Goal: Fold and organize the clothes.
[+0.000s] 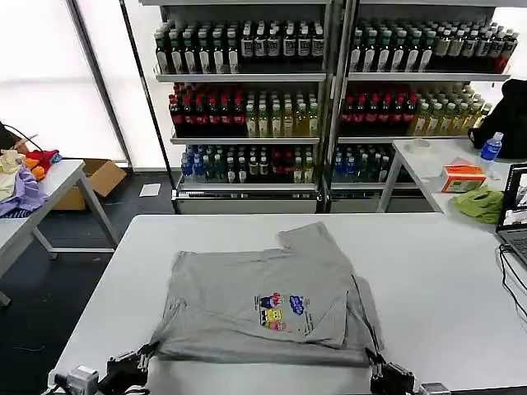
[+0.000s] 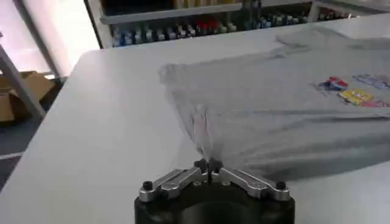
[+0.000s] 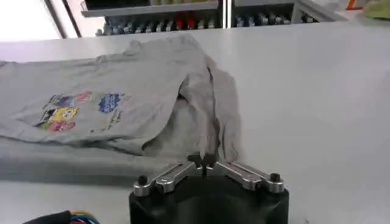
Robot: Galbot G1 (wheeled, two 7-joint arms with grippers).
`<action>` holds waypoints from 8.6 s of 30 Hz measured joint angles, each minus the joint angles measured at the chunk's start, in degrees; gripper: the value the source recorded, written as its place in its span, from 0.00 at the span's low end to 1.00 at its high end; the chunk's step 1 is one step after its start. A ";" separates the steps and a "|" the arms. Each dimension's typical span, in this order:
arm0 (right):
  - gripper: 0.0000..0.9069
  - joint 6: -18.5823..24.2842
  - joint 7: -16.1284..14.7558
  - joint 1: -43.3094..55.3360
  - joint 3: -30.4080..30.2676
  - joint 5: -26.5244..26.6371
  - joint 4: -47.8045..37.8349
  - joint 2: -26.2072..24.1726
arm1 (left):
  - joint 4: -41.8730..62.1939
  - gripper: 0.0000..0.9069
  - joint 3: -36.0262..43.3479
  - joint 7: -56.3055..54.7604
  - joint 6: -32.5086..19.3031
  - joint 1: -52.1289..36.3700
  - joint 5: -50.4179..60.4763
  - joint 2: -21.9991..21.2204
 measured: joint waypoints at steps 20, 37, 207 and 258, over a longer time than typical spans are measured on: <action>1.00 -2.41 -4.88 11.19 4.11 5.71 1.28 -5.70 | -3.73 1.00 -8.95 0.79 0.06 -0.03 -1.50 2.16; 1.00 -2.26 -16.48 55.77 -12.93 6.14 -35.40 -6.84 | 18.39 1.00 6.46 5.59 -3.38 -28.16 -8.37 13.61; 1.00 32.21 -24.68 9.42 16.73 2.56 -16.15 -0.95 | 7.24 0.03 15.37 -21.44 -8.22 -9.41 2.24 -12.99; 1.00 31.83 -24.38 9.37 17.97 3.64 -15.78 -0.55 | 3.45 0.03 -1.03 -13.30 -3.49 -17.90 -17.54 4.14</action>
